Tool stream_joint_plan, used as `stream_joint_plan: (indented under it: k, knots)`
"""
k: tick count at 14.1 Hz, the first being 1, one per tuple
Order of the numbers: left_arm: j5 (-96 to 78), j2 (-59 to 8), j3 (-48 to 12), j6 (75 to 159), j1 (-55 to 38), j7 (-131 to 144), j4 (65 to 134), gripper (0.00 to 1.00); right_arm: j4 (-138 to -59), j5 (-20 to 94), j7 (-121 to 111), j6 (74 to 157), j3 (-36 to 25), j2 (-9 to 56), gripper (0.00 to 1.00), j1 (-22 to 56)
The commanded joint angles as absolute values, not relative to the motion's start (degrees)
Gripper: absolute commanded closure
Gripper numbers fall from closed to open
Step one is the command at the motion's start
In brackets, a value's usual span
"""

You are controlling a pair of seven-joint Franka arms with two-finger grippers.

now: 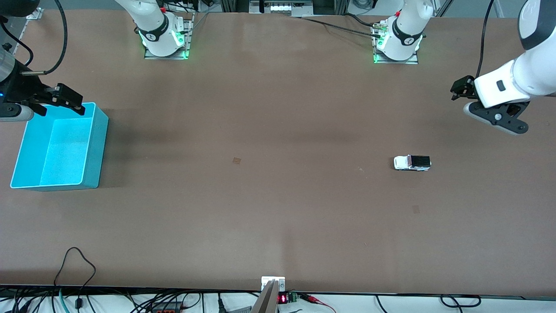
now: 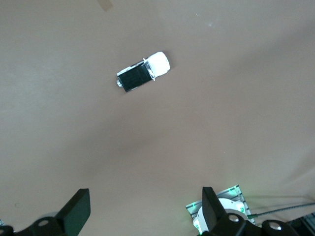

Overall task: Wind and store white jeep toy
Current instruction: 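Lower the left gripper over the white toy jeep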

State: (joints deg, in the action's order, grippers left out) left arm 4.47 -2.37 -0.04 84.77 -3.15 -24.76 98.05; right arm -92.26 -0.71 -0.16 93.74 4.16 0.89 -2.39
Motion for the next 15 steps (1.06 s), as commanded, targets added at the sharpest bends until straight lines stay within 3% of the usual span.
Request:
stream_joint_plan:
  k: [1,5,15]
  knots:
    - [3.7,-5.0,0.1,87.1,-2.6,-30.3,99.6,0.00,-90.8,0.1,-0.7,92.6,4.0,1.0,0.00,-2.4]
    - [4.0,-4.2,-0.1,100.5,-2.6,-33.8,109.7,0.00,-90.9,0.1,-0.6,92.6,4.2,1.2,0.00,-2.0]
    - [7.6,-5.8,-0.4,127.2,-2.7,-55.3,126.0,0.00,-91.0,0.1,-0.6,92.6,4.4,1.5,0.00,-1.9]
